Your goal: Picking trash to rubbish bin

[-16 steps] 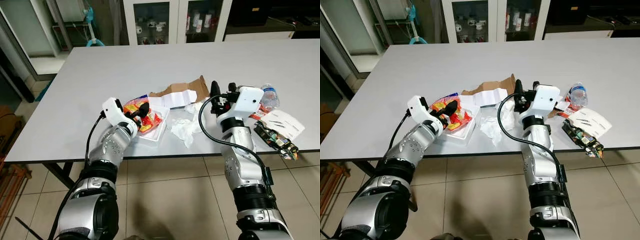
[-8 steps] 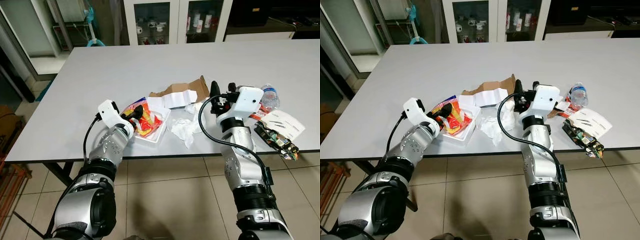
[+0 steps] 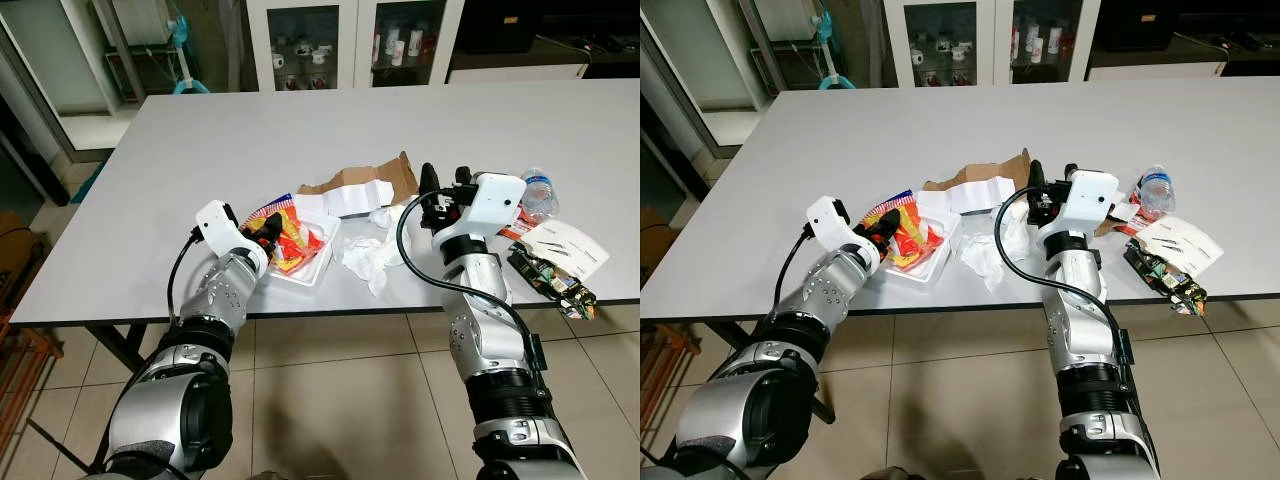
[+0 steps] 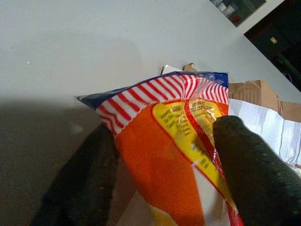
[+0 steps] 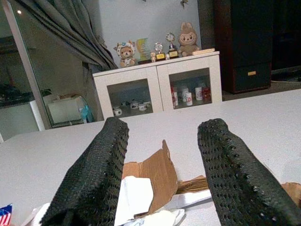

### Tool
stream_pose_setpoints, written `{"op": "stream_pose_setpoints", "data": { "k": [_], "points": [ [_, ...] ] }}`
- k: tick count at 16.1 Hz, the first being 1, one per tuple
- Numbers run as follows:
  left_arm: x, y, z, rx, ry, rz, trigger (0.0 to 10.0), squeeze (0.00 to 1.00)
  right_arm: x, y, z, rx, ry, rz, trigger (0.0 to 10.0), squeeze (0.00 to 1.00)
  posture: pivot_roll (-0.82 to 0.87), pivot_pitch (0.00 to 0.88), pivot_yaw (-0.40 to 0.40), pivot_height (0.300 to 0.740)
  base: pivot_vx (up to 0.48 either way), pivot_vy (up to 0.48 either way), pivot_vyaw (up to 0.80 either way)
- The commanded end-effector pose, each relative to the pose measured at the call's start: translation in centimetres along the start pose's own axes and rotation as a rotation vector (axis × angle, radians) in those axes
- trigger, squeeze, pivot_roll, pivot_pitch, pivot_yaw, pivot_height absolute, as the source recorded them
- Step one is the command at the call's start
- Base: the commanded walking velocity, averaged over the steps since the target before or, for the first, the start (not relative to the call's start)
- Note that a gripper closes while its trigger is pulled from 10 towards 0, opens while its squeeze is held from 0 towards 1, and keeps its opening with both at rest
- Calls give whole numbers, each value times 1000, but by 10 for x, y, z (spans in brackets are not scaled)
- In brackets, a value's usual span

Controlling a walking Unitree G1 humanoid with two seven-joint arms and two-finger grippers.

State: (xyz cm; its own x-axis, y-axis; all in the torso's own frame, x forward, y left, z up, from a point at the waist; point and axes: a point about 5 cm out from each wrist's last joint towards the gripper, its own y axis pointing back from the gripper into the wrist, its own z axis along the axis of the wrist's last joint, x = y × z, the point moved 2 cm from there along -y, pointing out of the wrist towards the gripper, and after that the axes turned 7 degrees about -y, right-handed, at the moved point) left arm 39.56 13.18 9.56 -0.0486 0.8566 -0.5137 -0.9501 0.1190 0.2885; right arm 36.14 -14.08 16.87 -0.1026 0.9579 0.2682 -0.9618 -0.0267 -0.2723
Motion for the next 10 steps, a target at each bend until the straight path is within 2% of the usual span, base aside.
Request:
{"op": "stream_pose_setpoints", "data": {
  "k": [1,10],
  "points": [
    [1,0,-3,20,-9,14,0,0,4,-2,2,-1,5,18,10000,0,-37,12,62,740,0,0,0],
    [-1,0,-6,21,-2,3,0,0,4,-2,0,12,6,20,10000,0,-33,12,58,740,0,0,0]
  ]
}}
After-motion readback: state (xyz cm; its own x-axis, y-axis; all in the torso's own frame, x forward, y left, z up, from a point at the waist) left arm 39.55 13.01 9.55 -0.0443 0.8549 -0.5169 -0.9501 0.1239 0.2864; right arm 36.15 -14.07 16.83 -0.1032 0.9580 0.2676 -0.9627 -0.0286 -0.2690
